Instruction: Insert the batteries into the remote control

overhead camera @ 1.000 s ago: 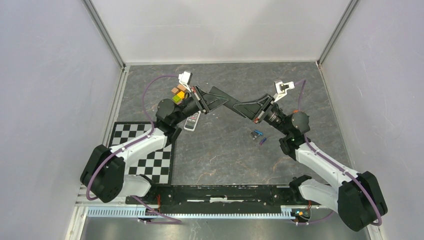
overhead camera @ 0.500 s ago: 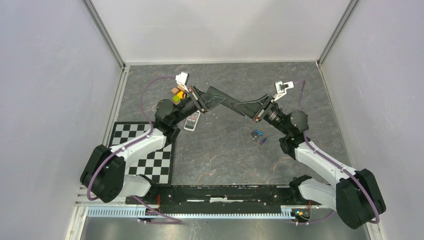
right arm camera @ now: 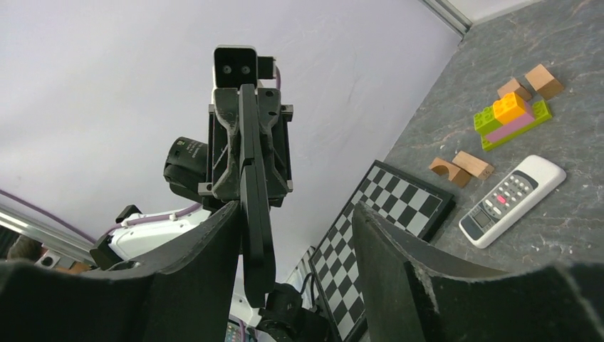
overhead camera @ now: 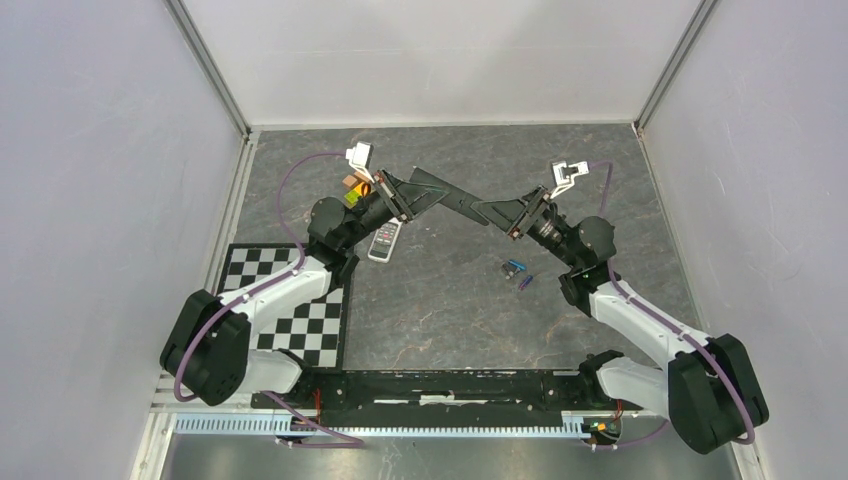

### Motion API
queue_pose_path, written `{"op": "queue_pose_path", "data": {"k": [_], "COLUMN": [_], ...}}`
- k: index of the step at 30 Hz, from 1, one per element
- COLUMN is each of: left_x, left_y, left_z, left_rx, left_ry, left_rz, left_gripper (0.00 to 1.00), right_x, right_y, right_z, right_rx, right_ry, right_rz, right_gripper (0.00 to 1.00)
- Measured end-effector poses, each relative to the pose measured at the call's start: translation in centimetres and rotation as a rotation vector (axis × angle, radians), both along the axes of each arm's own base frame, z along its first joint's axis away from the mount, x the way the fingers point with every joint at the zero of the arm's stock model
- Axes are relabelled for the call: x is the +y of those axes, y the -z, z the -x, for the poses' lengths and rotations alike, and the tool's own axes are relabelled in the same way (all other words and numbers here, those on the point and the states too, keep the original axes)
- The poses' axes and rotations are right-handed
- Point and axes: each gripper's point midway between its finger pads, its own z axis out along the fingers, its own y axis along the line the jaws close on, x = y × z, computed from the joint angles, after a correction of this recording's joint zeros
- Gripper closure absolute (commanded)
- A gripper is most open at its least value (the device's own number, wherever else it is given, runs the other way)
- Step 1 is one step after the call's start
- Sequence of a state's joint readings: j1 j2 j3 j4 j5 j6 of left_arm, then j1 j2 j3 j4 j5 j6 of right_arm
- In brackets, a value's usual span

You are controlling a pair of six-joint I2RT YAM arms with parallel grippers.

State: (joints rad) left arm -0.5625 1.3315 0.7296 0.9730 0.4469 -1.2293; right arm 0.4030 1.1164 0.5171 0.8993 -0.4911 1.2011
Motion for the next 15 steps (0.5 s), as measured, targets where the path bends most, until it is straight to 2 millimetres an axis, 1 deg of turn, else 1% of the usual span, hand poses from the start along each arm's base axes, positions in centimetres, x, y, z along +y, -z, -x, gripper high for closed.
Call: {"op": "queue_pose_path", "data": {"k": [5,9,11,15], "left_x": [-0.1,-0.2,-0.2,-0.2], "left_y": [0.9,1.6,1.8,1.9], "left_z": [-0.3,-0.5,-0.6,-0.8], "left_rx": [-0.017,-0.02,-0.027,-0.036], "left_ry": [-0.019,-0.028,-0.032,-0.038], "left_rz": [-0.047,-0.077,-0.088,-0.104], "left_gripper": [0.98,0.98,0.98,0.98], "right_x": [-0.1,-0.2,-0.3,-0.4], "right_y": [1.2,2.1,2.4,2.7], "right_z": [-0.2,0.0,0.2,0.5], "right_rx": [0.056,0.092,0.102,0.115], "right_ry": [0.006,0.006,0.005,0.003], "right_rz": [0.027,0.048,0.056,0.063], "right_gripper": [0.4,0.41,0.4,0.3]}}
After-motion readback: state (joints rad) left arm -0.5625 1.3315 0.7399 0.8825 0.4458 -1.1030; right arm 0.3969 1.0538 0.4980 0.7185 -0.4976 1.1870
